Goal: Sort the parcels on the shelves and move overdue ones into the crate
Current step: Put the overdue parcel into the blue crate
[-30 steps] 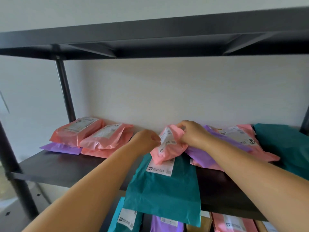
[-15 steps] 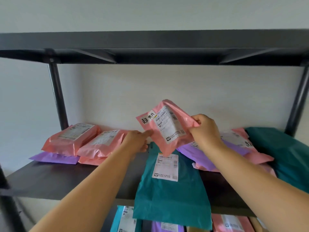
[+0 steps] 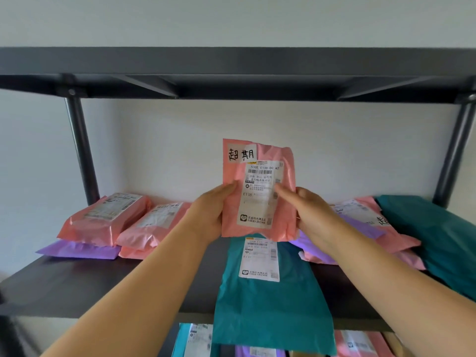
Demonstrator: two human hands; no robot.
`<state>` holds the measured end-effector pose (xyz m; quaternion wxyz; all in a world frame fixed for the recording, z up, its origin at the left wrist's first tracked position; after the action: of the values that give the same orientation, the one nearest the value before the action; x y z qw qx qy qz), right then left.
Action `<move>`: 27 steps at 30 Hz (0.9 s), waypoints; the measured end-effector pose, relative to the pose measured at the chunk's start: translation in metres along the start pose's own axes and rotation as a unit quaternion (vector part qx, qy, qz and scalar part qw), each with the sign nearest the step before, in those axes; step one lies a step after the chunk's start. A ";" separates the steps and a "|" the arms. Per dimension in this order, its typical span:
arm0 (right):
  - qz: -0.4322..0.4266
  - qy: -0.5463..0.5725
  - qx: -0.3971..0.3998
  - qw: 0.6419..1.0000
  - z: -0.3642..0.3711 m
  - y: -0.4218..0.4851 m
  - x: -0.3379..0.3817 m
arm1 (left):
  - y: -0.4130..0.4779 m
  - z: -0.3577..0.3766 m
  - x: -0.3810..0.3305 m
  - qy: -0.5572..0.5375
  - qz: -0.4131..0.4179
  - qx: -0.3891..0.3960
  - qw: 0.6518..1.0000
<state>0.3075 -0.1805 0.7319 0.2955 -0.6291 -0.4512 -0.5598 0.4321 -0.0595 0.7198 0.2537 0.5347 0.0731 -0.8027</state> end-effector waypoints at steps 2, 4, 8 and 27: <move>-0.013 0.036 -0.014 0.999 -0.005 0.003 0.012 | -0.002 0.004 0.003 0.015 -0.008 0.008 1.000; -0.028 0.112 -0.043 0.992 -0.014 0.005 0.021 | -0.004 0.008 0.005 0.029 -0.012 0.015 0.999; -0.036 0.221 -0.047 0.973 -0.023 0.003 0.026 | -0.006 0.014 0.008 0.007 -0.019 0.021 1.000; -0.014 0.252 -0.037 0.967 -0.031 -0.008 0.010 | -0.010 0.028 0.010 -0.014 -0.020 0.006 1.000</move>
<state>0.2862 -0.2021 0.7471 0.3683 -0.4718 -0.3498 -0.7207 0.4011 -0.0647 0.7215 0.2352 0.5233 0.0755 -0.8156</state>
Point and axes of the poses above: each hand's wrist, its own y-axis towards the middle knuckle, its own z-axis out of the palm, x = y × z, the point moved 9 cm from there along y, towards the middle knuckle, and after that the axes turned 10 degrees about x, right-handed, at the moved point
